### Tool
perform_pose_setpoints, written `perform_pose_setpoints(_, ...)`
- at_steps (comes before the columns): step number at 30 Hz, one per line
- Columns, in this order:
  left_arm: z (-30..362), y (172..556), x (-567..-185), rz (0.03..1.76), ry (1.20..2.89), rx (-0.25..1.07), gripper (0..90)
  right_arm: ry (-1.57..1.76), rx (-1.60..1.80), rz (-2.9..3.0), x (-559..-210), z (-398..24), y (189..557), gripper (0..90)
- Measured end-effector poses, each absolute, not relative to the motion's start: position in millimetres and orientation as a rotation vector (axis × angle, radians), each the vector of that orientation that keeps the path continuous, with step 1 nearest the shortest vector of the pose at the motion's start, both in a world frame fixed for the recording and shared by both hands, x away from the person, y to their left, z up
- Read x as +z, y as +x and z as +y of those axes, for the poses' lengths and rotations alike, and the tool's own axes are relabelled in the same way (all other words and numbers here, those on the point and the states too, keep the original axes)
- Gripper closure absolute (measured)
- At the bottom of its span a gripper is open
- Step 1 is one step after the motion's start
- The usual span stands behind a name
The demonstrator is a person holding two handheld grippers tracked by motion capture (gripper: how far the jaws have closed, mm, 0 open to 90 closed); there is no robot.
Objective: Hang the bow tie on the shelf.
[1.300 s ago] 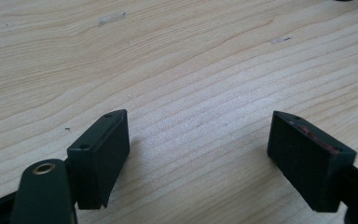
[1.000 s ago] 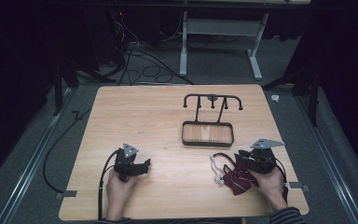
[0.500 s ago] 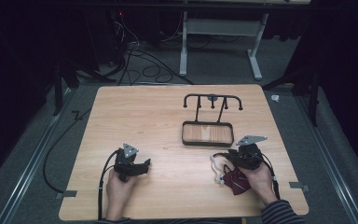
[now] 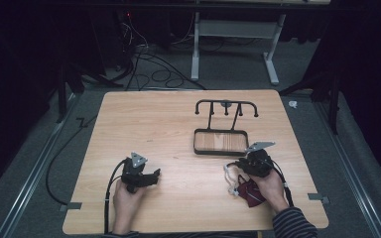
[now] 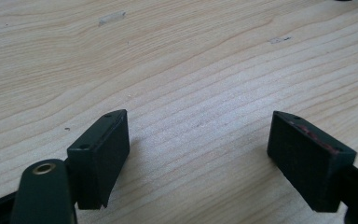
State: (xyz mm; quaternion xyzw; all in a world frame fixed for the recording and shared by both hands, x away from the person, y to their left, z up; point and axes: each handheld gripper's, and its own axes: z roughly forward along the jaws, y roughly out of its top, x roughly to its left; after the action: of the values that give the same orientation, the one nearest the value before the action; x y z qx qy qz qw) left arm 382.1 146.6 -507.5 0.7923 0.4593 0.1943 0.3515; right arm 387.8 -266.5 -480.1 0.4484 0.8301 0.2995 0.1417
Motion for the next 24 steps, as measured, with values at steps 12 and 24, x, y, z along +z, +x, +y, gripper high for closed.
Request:
perform_pose_setpoints(12,146.6,382.1,-507.5,1.189,2.05,0.503,21.2,1.291,0.845,2.431,-485.1,-266.4,391.0,90.0)
perform_pose_setpoints(24,146.5,382.1,-507.5,1.189,2.051,0.503,21.2,1.253,0.931,2.39,-471.9,-271.3,382.2,90.0)
